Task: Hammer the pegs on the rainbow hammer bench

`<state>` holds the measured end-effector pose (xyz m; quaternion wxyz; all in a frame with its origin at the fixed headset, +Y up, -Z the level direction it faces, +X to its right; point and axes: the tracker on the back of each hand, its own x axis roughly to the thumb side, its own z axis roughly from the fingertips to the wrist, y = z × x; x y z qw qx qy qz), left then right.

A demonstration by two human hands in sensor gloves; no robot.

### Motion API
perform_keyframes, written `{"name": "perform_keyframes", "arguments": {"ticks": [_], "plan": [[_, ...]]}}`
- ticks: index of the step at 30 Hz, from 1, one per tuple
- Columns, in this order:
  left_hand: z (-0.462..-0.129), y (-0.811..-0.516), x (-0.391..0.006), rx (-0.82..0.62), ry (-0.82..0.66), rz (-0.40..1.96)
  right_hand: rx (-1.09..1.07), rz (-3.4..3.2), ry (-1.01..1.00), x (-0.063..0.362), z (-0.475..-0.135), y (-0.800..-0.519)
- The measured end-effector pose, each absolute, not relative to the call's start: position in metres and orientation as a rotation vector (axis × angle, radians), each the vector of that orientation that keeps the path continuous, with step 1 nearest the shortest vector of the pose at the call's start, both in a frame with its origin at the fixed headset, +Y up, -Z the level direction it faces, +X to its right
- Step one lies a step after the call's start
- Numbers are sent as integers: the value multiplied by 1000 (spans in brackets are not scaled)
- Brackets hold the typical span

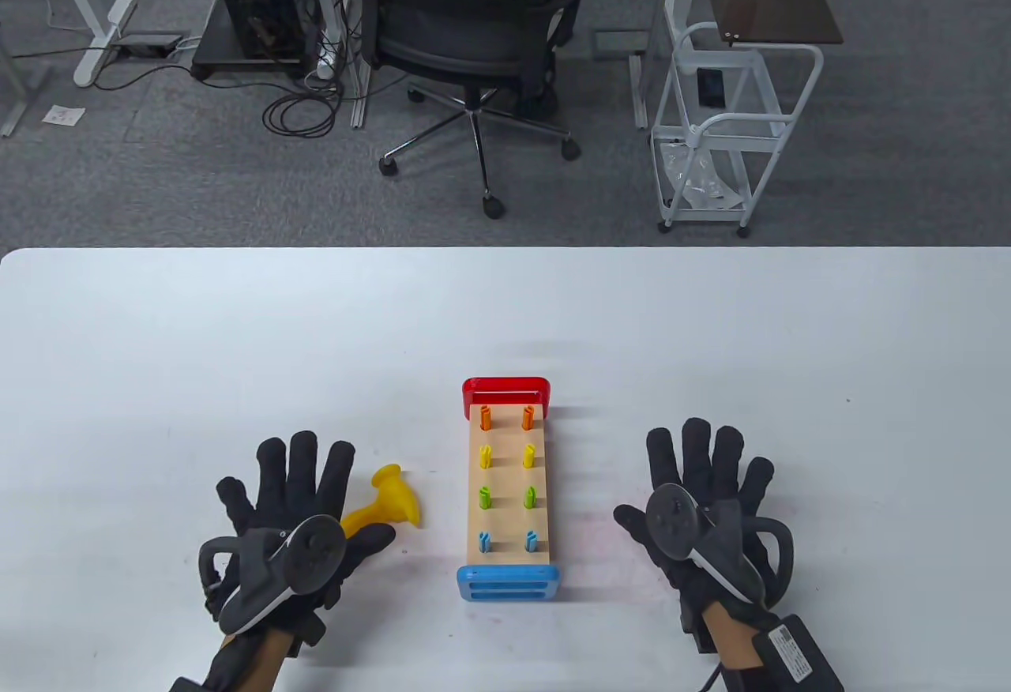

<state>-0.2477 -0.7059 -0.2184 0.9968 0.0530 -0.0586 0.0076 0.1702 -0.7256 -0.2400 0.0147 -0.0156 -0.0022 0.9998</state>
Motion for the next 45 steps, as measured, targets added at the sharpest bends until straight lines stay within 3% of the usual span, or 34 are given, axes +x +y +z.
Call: {"name": "perform_keyframes", "arguments": {"ticks": [31,45], "plan": [[-218,-709,-240,79,-156,74,-146,3061,19,185,-238,-725],[-229,-748,-231,-147,-101,-13,-124,2985,55,186,-239,-726]]}}
